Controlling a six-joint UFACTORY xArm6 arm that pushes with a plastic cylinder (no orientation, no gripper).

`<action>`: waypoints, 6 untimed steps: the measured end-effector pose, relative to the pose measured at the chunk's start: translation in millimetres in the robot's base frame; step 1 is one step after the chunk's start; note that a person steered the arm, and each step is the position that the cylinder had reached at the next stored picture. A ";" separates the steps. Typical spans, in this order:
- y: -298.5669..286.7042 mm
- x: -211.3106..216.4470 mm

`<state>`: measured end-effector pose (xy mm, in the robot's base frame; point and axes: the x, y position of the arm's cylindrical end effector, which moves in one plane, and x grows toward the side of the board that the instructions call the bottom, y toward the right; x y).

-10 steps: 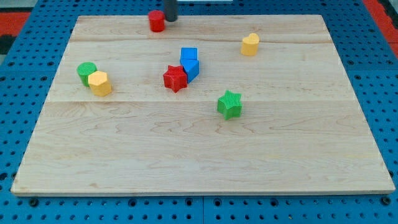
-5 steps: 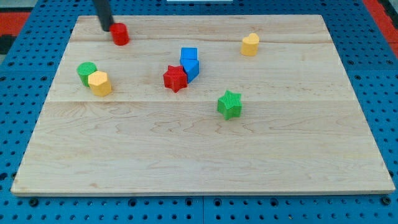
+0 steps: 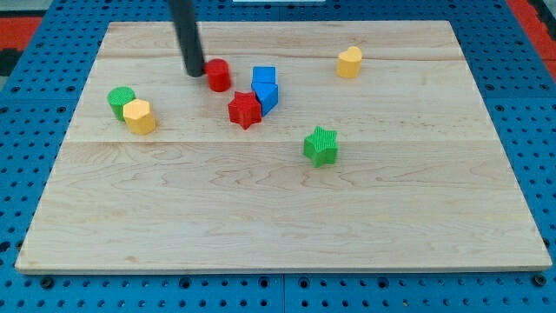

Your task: Push the red circle into red star

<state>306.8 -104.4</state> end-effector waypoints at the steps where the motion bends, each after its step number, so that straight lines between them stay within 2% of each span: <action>1: -19.0 -11.0; 3: -6.6 2.3; 4: -8.8 -12.1; 5: 33.5 -28.8; 6: 34.8 -14.7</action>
